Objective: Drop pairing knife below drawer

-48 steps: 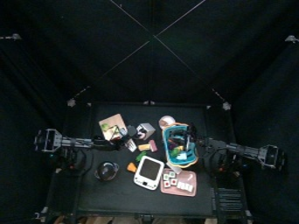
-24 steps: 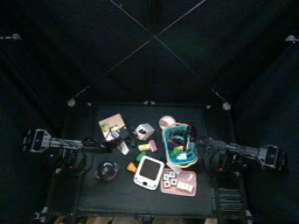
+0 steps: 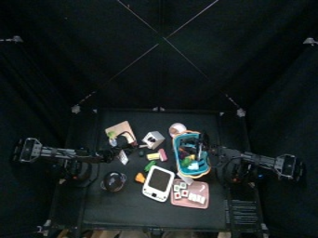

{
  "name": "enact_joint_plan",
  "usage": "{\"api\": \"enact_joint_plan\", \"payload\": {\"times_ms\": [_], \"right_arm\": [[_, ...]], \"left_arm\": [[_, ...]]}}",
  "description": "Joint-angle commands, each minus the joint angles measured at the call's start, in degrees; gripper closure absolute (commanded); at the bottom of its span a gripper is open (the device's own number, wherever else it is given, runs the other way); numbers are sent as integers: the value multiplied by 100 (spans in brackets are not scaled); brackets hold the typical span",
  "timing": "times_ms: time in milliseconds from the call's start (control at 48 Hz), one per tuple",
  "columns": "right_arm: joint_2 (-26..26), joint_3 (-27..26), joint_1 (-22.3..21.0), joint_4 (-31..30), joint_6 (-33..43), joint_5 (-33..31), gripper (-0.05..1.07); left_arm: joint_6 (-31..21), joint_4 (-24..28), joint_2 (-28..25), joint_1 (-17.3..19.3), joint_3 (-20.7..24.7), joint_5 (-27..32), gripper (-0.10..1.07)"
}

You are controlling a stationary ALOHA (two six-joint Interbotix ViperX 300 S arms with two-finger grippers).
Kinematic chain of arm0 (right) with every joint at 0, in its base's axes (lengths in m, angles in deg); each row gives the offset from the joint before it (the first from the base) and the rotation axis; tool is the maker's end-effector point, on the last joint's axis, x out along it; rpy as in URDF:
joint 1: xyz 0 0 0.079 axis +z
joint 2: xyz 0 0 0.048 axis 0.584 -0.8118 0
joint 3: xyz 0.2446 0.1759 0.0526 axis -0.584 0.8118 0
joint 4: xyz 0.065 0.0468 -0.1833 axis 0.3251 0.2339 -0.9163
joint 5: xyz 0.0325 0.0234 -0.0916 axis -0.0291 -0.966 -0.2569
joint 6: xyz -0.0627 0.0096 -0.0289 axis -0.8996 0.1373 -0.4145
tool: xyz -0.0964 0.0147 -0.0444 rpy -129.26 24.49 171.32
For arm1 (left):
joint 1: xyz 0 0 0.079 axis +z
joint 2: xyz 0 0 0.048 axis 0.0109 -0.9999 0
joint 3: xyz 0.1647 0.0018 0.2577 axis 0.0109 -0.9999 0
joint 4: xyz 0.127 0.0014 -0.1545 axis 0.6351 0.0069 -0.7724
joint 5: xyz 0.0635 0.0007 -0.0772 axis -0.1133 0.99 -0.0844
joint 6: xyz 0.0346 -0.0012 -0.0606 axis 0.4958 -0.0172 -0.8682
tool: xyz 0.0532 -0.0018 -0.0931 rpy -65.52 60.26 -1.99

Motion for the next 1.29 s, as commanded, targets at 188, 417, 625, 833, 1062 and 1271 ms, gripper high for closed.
{"api": "enact_joint_plan", "payload": {"times_ms": [188, 417, 625, 833, 1062, 1271], "right_arm": [[62, -35, -44, 18, -9, 18, 25], [53, -35, -53, 18, -9, 18, 25], [53, -26, -53, 18, -9, 18, 25], [53, -18, -53, 18, -9, 18, 25], [53, -18, -53, 18, -9, 18, 25], [44, -26, -62, 18, -9, 18, 25]], "left_arm": [[0, -211, 475, -290, -308, -35, 46], [9, -316, 475, -299, -387, -44, 46], [9, -343, 475, -316, -387, -44, 47], [18, -905, 475, -527, -624, -466, 46], [18, -1582, 422, -571, -1143, -1081, 45], [18, -1890, 422, -501, -1503, -1081, 42]]}}
